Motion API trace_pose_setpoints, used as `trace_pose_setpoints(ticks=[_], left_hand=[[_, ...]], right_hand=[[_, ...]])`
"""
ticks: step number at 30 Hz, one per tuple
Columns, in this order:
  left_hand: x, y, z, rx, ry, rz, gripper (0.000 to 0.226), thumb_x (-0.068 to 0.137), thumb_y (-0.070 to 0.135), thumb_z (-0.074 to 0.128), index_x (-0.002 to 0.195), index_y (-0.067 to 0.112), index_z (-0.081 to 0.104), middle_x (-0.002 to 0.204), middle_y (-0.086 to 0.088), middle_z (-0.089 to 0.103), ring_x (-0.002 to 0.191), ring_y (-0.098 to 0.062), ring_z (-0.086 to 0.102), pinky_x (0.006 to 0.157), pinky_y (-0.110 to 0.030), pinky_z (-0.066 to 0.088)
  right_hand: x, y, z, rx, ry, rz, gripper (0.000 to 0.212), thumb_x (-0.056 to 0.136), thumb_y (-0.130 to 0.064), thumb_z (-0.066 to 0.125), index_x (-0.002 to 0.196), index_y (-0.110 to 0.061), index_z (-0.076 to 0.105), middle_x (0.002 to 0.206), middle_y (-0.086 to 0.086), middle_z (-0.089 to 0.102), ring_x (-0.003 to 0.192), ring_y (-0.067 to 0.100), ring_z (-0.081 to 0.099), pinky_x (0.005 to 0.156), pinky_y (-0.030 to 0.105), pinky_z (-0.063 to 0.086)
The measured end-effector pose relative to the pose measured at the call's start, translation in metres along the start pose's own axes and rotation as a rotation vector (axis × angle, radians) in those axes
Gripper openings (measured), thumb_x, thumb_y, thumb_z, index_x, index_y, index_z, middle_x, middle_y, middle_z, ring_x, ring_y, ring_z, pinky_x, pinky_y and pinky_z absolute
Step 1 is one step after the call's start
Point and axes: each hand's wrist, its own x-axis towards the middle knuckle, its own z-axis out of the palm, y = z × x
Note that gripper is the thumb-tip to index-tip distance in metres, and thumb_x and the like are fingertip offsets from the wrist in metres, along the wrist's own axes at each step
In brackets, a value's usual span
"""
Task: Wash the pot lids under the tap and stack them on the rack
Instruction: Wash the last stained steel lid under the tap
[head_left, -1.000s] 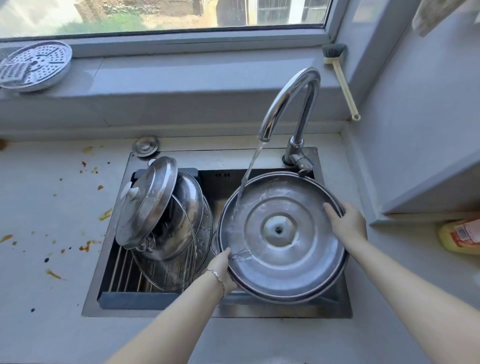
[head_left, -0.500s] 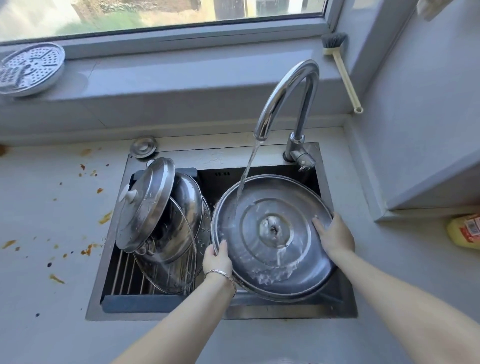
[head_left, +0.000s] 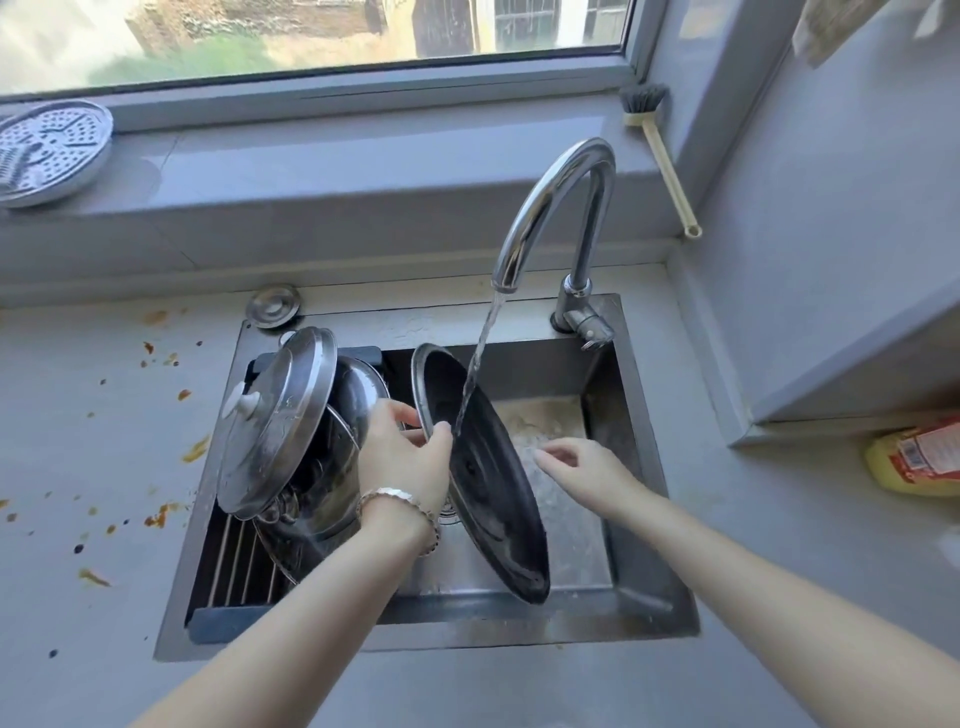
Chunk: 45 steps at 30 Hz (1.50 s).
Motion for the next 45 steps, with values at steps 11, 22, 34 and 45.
trace_pose_setpoints(ticks=[11,22,34,45], left_hand=[[0.014,0.025,0.050,-0.204,-0.446,-0.227,0.027,0.094,0.028,0.045,0.070,0.017,0.041,0.081,-0.006,0.054,0.083,-0.026,0.059,0.077,-0.037,0.055],[0.004,-0.067,0.048,-0.060,-0.353,-0.734,0.069,0.094,0.051,0.030,0.141,0.000,0.034,0.147,-0.017,0.037,0.134,-0.033,0.037,0.113,-0.042,0.028],[0.036,-0.017,-0.001,-0.017,-0.144,-0.306,0.033,0.097,0.023,0.031,0.068,0.010,0.040,0.063,-0.006,0.039,0.060,-0.020,0.037,0.054,-0.029,0.027],[0.039,0.005,-0.039,-0.103,0.236,-0.019,0.021,0.098,0.018,0.037,0.085,0.009,0.051,0.065,0.006,0.041,0.061,-0.014,0.041,0.050,-0.010,0.034]], right_hand=[[-0.030,-0.018,-0.014,0.179,0.353,-0.225,0.021,0.094,-0.022,0.052,0.109,-0.017,0.066,0.094,-0.005,0.071,0.087,0.010,0.065,0.078,0.022,0.050],[-0.015,0.080,-0.041,1.003,0.425,0.288,0.023,0.098,-0.028,0.045,0.100,-0.014,0.063,0.075,-0.005,0.071,0.067,0.008,0.066,0.069,0.026,0.055],[0.001,0.081,0.011,1.055,0.356,0.516,0.049,0.095,-0.042,0.045,0.125,-0.005,0.055,0.120,0.013,0.062,0.105,0.027,0.060,0.095,0.040,0.046],[0.053,0.024,0.018,0.922,0.113,0.432,0.044,0.098,-0.040,0.040,0.127,-0.011,0.053,0.121,0.009,0.063,0.105,0.026,0.061,0.087,0.036,0.050]])
